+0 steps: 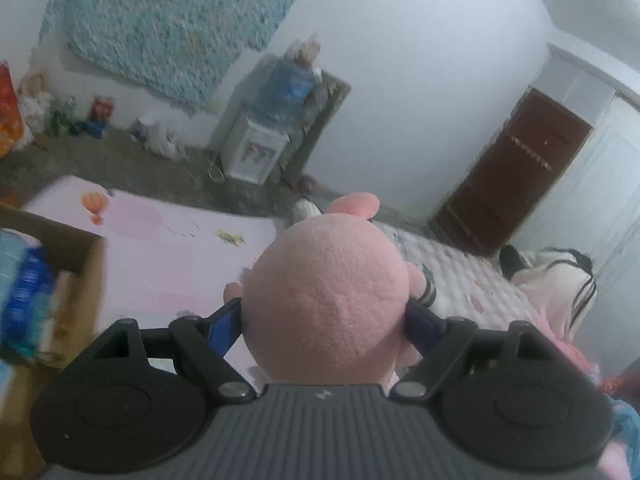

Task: Organize soft objects
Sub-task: 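Carry the pink plush pig with the left tool into the box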

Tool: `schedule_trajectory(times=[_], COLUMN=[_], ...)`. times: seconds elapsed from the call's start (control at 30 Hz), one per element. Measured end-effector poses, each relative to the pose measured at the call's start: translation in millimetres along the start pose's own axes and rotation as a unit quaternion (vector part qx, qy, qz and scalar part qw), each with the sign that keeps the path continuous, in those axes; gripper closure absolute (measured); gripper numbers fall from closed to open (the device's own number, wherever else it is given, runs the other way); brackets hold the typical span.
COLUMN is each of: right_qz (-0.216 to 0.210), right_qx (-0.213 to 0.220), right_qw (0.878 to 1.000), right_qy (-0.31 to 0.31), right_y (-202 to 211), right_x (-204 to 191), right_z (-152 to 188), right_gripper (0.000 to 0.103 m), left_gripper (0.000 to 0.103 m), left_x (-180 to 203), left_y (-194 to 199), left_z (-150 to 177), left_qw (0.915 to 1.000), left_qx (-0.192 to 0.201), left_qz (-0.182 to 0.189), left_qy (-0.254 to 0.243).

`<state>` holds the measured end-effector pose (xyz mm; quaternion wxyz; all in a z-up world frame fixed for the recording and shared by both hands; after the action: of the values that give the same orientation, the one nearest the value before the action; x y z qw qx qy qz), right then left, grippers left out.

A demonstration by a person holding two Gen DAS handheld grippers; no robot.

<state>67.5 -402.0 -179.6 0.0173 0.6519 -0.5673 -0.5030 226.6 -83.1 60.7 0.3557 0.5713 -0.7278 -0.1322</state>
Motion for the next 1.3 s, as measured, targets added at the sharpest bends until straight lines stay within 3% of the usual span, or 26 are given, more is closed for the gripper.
schedule_trajectory(times=[0.27,0.4,0.53,0.77,1.03,1.2,1.3], right_qz=[0.072,0.066,0.061,0.067,0.063,0.061,0.059], right_qx=[-0.023,-0.034,-0.04,-0.04,-0.035,-0.037,-0.039], right_qw=[0.99,0.989,0.989,0.99,0.992,0.992,0.992], right_qy=[0.12,0.13,0.13,0.116,0.103,0.101,0.104], right_y=[-29.2,-31.6,-30.8,-25.4,-19.9,-22.3,-22.9], right_x=[-26.7,-32.7,-35.7,-35.6,-33.7,-34.2,-36.4], right_z=[7.9,14.8,18.4,22.1,22.5,22.8,22.4], right_gripper=[0.02,0.02,0.021,0.022,0.021,0.021,0.021], left_gripper=[0.018,0.018,0.018,0.018,0.017,0.016,0.015], left_x=[-93.0,-155.2,-202.1,-221.9,-243.6,-248.2,-250.6], left_y=[67.7,82.7,73.6,6.2,-15.6,-29.8,-38.9], left_z=[8.7,18.1,34.3,78.1,106.6,112.6,114.1], left_qw=[0.9954,0.9888,0.9829,0.9745,0.9461,0.9494,0.9455], left_qx=[0.053,0.053,0.022,-0.106,-0.128,-0.151,-0.165], left_qz=[-0.075,-0.131,-0.179,-0.188,-0.253,-0.23,-0.233], left_qy=[0.026,0.046,0.035,-0.061,-0.157,-0.152,-0.156])
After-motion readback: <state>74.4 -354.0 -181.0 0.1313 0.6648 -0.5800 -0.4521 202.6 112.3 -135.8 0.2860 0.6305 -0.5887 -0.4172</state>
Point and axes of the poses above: each gripper's, at about its wrist camera, not at the fingertips, and y roughly against the way its jaws point, x to its right, z to its underside, the point moved 9 cm from there along -y, roughly the way its jaws point, and after that the axes turned 12 degrees about -z, right-handed, at the moved point
